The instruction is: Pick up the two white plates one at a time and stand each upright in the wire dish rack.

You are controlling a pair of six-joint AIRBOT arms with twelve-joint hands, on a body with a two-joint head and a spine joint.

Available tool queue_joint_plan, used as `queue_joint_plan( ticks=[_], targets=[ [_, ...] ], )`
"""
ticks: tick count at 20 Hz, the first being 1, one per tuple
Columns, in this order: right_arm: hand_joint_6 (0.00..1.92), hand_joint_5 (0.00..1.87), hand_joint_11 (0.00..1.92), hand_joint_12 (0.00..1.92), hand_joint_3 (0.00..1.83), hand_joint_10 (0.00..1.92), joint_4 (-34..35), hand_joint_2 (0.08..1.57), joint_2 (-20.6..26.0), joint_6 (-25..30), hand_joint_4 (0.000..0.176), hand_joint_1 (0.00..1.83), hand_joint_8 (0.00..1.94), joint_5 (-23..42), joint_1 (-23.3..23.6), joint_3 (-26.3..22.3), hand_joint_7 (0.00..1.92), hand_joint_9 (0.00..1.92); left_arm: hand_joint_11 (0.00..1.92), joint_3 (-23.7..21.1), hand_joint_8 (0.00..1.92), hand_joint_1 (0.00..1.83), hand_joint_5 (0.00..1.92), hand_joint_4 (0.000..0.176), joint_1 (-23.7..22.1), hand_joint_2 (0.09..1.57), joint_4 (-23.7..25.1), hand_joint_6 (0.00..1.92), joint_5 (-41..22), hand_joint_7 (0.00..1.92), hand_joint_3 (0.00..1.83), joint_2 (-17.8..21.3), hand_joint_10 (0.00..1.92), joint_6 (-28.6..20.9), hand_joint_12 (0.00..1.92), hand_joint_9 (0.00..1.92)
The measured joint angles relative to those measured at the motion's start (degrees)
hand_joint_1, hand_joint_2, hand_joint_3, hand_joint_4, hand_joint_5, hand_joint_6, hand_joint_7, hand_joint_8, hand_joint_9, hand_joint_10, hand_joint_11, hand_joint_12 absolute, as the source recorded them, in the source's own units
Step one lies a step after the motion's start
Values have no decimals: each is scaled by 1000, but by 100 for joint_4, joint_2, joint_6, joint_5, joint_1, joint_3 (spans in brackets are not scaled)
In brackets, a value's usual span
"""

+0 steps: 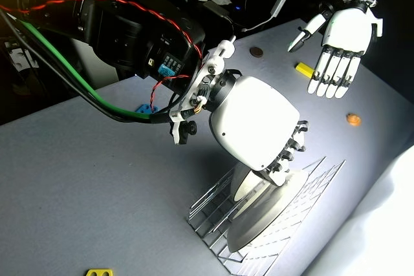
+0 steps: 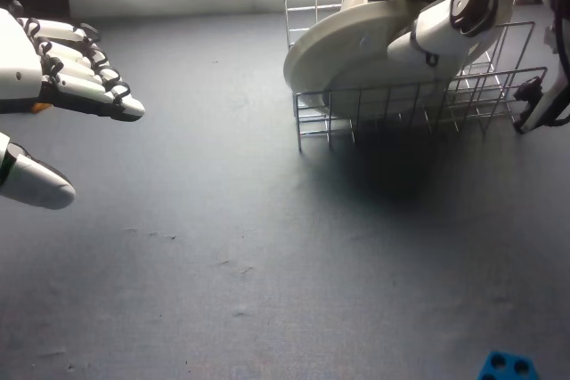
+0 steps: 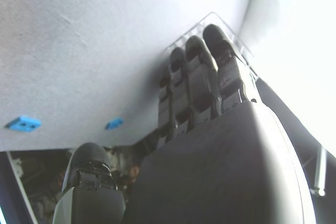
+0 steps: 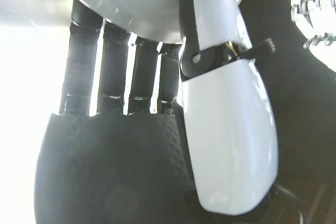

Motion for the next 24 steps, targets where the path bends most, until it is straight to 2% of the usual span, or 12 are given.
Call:
queue_joint_plan(
  ticks=[4, 10, 11, 12, 13, 15, 16, 18, 19, 20, 22, 24],
  targets=[
    [1156, 833, 662, 1458, 0, 1314, -590, 1146, -46, 275, 0, 1366, 997, 2, -105, 0, 971, 836, 0, 0, 7, 0, 261, 0, 0, 1130, 0, 4, 0, 319, 2, 0, 7, 0, 600, 284],
    [1356, 723, 464, 1539, 4, 1465, -835, 1207, -79, 299, 0, 1342, 1149, 11, -216, -2, 839, 726, 0, 0, 1, 0, 263, 0, 0, 1129, 0, 1, 0, 305, 0, -4, 0, 0, 574, 270],
    [1363, 735, 417, 1538, 1, 1077, -883, 1219, -79, 302, 0, 1198, 1211, 9, -236, -2, 831, 693, 0, 0, 1, 0, 246, 0, 0, 1127, 0, 0, 0, 288, 0, -4, 0, 0, 546, 251],
    [1367, 739, 407, 1531, 0, 900, -925, 1223, -79, 295, 10, 1168, 1228, 9, -260, -2, 823, 723, 0, 0, 3, 0, 250, 0, 0, 1126, 0, 2, -4, 293, 0, -4, 2, 0, 561, 254],
    [1364, 741, 390, 1541, 1, 846, -946, 1227, -81, 299, 21, 1157, 1249, 17, -289, -2, 810, 730, 0, 0, 7, 0, 272, 0, 0, 1125, 0, 6, -2, 316, 0, -4, 7, 0, 622, 278],
    [1431, 696, 348, 1580, 2, 847, -966, 1252, -81, 293, 20, 1139, 1311, 28, -293, -2, 769, 709, 0, 0, 6, 0, 282, 0, 0, 1124, 0, 5, 0, 325, 0, -4, 9, 0, 670, 295],
    [1438, 672, 307, 1587, 2, 856, -966, 1278, -81, 291, 0, 1079, 877, 28, -295, -2, 727, 679, 0, 0, 5, 0, 276, 0, 0, 1127, 0, 2, -2, 326, 1, -4, 8, 0, 677, 297],
    [1521, 608, 227, 1628, 0, 909, -964, 1321, -81, 275, 0, 1036, 625, 24, -295, -2, 730, 600, 0, 0, 3, 0, 275, 0, 2, 1123, 0, 2, 0, 325, 0, -4, 3, 0, 660, 291],
    [1014, 513, 172, 1608, 0, 897, -962, 1260, -81, 278, 0, 1074, 580, 26, -323, -2, 711, 550, 0, 0, 3, 0, 275, 0, 4, 1127, 0, 2, -2, 324, 1, -4, 3, 0, 657, 291],
    [782, 522, 118, 1617, 0, 910, -962, 1231, -81, 275, 0, 1083, 563, 24, -323, -2, 689, 499, 0, 0, 1, 0, 264, 0, 4, 1126, 0, 1, 0, 316, 0, -4, 2, 0, 629, 282],
    [610, 528, 37, 1636, 0, 902, -966, 1191, -87, 275, 0, 1055, 510, 24, -323, -2, 642, 436, 0, 0, 2, 0, 257, 0, 4, 1127, 0, 1, -4, 307, 1, -4, 1, -2, 621, 280],
    [593, 496, 1, 1649, 0, 943, -966, 1162, -87, 273, 0, 1050, 517, 26, -323, -2, 591, 376, 0, 0, 3, 0, 260, 0, 4, 1132, 0, 2, -2, 310, 2, -4, 3, 0, 642, 286]
  ],
)
